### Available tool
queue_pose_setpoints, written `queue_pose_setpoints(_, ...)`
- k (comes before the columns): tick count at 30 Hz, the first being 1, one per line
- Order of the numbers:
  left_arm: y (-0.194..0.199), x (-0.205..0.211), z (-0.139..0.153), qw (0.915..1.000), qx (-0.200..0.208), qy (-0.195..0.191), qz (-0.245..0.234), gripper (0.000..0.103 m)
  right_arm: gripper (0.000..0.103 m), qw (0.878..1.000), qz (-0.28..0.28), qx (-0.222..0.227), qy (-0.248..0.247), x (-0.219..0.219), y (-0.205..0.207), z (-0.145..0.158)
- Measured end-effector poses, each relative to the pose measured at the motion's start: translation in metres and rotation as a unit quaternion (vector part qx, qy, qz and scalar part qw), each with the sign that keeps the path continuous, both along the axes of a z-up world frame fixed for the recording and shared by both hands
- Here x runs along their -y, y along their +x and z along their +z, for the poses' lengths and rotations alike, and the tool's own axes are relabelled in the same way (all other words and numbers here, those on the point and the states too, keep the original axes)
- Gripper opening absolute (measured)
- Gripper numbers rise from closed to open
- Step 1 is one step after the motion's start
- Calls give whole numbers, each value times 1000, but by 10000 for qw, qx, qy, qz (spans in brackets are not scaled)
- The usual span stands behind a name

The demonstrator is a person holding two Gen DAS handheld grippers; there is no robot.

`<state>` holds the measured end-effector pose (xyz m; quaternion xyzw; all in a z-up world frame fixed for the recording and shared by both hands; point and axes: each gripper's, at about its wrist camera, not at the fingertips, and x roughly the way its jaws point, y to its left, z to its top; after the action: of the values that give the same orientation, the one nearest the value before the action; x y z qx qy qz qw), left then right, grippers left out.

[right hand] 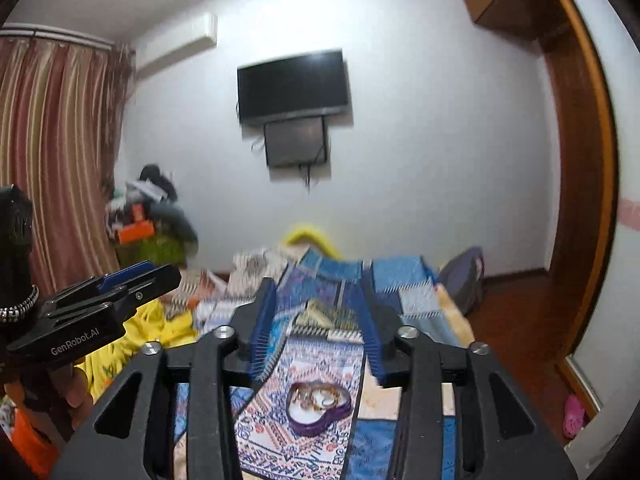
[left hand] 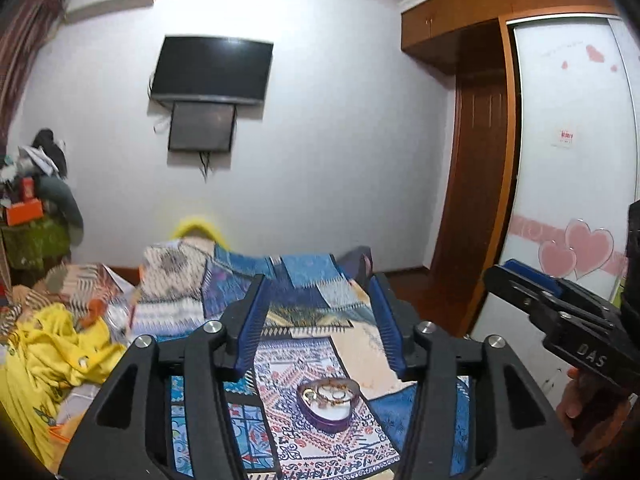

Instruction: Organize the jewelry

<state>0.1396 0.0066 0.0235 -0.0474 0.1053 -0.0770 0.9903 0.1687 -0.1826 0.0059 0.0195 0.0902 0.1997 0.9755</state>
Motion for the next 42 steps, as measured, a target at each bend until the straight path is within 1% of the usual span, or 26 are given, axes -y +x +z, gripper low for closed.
queue_pose_setpoints(1,-3,1,1,10000,39,25,27,58,48,10000,-38,70,15,0,-3,1)
queue_pose_setpoints(2,-6,2,2,9999,90,59,62,60,49,9999,-86,139,21,-1,-8,3)
queue_pose_setpoints(4,-15,3,3,9996,196,114,154,71,51,9997,-167,201,-2,-4,-11,3)
queue_pose_setpoints(5,-19,4,4,9994,239,135,206,74,54,9995,-218,232,-11,-6,-12,2)
queue_pose_setpoints(7,-24,4,3,9991,291,143,279,84,63,9991,-320,286,-18,-8,-15,1)
queue_pose_setpoints(9,-27,5,3,9988,330,145,343,86,78,9982,-483,363,-42,-10,-18,-1)
queue_pose_setpoints(11,-30,5,2,9984,366,176,397,87,84,9975,-579,411,-74,-11,-21,-1)
queue_pose_setpoints(15,-34,5,0,9982,370,137,443,91,84,9978,-558,351,-103,-11,-27,-1)
queue_pose_setpoints(21,-42,3,-2,9983,326,112,475,91,84,9981,-523,293,-155,-9,-30,-5)
queue_pose_setpoints(42,-43,5,-5,9984,278,161,471,91,84,9984,-517,174,-151,0,-35,-11)
